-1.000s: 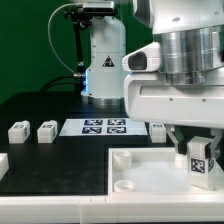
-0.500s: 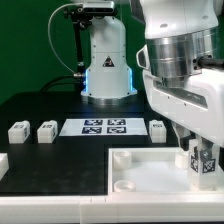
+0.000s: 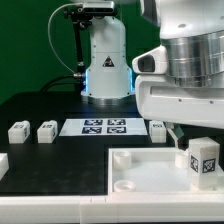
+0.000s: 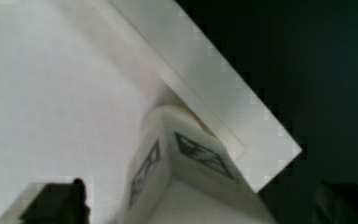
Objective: Assemble one leg
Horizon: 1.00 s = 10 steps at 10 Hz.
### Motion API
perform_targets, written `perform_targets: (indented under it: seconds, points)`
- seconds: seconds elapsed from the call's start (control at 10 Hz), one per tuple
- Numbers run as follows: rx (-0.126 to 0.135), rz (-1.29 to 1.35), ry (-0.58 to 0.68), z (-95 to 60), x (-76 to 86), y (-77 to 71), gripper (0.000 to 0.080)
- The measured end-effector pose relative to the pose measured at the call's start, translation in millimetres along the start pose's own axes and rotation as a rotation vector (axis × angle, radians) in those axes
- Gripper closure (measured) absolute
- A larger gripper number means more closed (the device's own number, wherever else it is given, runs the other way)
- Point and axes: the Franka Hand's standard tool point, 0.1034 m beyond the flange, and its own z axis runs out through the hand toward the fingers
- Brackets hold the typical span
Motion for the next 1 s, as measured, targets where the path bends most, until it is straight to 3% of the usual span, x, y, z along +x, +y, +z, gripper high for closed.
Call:
perform_targets:
  seconds: [0.1,0.2,0.4,0.5,0.6,0.7,0.8,1.0]
  points:
    - [-0.014,-0.166,0.007,0.1,0.5,0.4,0.0151]
    - [-0.062,-0.453,0.026,-0.4,2.8,0.1,0.015]
    - [-0.071,-0.648,0.022,-0.5,5.3,3.2,0.015]
    - [-0.07,-0.621,0.023,-0.4,4.9,2.8,0.0264]
    - [-0.067,-0.596,0.023,-0.3,4.7,2.6,0.0264]
    - [-0.056,-0.452,0.023,0.0,3.3,0.9,0.0446]
    - [-0.056,-0.392,0.025,0.0,3.9,1.9,0.0507]
    - [-0.054,0.016,0.041,0.0,3.9,1.6,0.0507]
